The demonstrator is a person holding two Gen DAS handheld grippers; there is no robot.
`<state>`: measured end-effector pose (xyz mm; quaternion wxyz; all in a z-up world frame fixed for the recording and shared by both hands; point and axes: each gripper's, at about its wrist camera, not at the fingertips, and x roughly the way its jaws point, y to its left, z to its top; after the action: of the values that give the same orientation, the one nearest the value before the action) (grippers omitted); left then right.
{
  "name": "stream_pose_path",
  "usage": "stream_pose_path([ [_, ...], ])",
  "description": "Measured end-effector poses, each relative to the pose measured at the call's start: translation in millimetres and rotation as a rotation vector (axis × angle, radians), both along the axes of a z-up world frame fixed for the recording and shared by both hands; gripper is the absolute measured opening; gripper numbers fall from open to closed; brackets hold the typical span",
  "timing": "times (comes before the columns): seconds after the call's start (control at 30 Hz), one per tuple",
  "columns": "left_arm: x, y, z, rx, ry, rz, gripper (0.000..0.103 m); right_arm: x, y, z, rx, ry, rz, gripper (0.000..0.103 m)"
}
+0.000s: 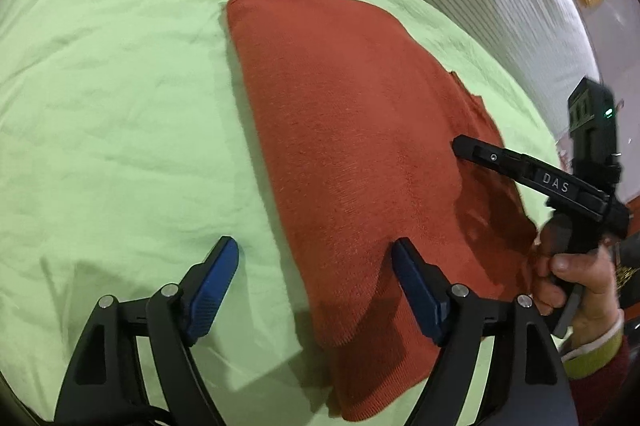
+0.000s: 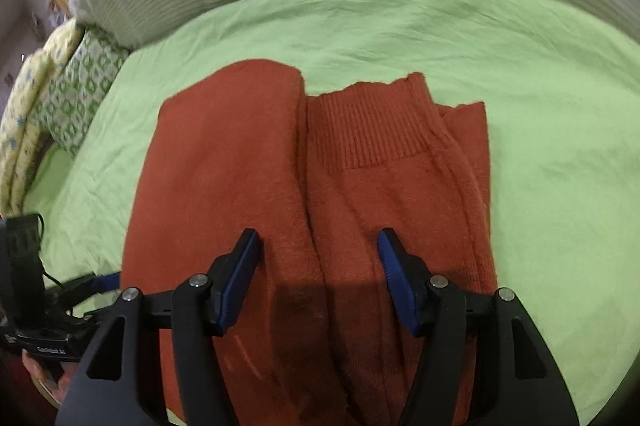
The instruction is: Fold small clothes
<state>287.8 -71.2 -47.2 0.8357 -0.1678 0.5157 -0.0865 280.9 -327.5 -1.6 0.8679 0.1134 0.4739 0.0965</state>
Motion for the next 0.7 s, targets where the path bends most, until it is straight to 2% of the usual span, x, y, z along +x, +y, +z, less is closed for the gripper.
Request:
stream_pose_path([
  [0.07,1,-7,1,0.022,-0.004,-0.013,0.078,-5,6,2,0.016,0.012,0.03,0.015],
  [0.17,1,-12,5,0.014,0.006,-0.033,0.074,-19,14,22,-0.009,-0.04,0.029,0.014],
  [0.3,-4,-21,18,-0.005,-0.009,-0.074,0.076,-44,5,68,0.068,-0.137,0.007,0.014],
  [0.37,-5,-26,21,-0.014,-0.021,-0.087,0.077,-65,-2,85,0.051,-0.183,-0.012,0.014],
  [0.43,-3,-34,15,0.026,-0.008,-0.095,0.077,-72,-8,78,0.005,-0.163,-0.041,0.014],
  [0.53,-1,-42,2,0.032,0.023,-0.104,0.077,-69,-31,36,-0.016,-0.062,-0.137,0.014],
  [0.6,0,-44,-2,0.039,0.027,-0.111,0.077,-69,-35,8,-0.057,-0.037,-0.156,0.013],
  [0.7,2,-46,-1,0.052,0.025,-0.12,0.078,-72,-42,-1,0.005,-0.059,-0.198,0.013],
])
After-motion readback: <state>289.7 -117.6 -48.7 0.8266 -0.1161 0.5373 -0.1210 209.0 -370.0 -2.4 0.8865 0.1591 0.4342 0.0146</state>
